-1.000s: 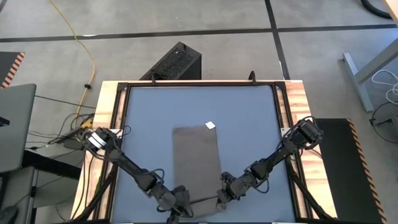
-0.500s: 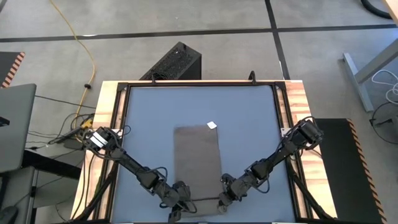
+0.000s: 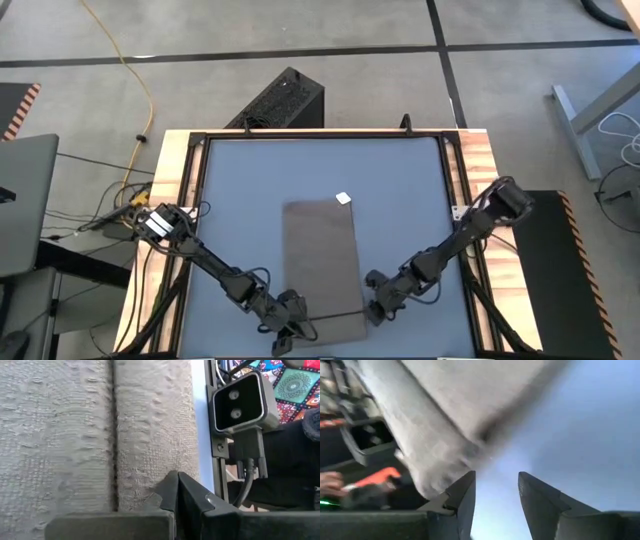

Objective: Roll towel
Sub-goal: Roll the grey towel

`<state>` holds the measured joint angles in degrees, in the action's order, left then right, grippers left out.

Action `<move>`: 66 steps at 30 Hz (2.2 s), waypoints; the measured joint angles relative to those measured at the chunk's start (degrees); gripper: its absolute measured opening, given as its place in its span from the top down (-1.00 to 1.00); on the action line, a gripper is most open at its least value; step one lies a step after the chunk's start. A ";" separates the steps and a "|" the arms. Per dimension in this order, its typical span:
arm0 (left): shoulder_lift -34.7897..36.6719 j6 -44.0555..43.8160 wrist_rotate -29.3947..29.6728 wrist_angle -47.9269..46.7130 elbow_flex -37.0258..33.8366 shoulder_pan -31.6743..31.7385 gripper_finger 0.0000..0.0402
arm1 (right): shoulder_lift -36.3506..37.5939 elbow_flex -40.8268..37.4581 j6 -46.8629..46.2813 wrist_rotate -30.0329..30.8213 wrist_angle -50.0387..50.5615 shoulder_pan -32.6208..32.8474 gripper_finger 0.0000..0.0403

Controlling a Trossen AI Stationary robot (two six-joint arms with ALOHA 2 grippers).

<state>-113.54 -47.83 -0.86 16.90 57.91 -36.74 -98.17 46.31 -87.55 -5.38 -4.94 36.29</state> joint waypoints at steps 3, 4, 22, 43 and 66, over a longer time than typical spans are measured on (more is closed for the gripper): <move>0.00 0.13 -0.31 -0.08 -0.01 0.11 1.00 | 4.63 -0.02 2.26 -0.11 6.16 0.19 0.15; 0.00 0.12 -0.40 -0.07 -0.02 0.18 1.00 | 6.18 0.08 3.36 0.13 7.49 0.18 0.15; 0.02 1.70 -8.99 0.14 -0.04 4.41 1.00 | 4.06 0.33 74.77 14.01 -11.35 10.12 0.15; 0.02 1.42 -17.74 0.47 -0.04 8.49 1.00 | -7.28 9.62 75.79 24.27 -0.84 9.73 0.15; 0.02 1.77 -19.77 2.15 -0.10 9.36 1.00 | -14.27 9.92 51.50 27.87 0.49 14.30 0.58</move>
<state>-113.51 -46.06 -20.64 19.05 57.81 -27.38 -112.44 56.23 -36.05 22.49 -4.46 50.59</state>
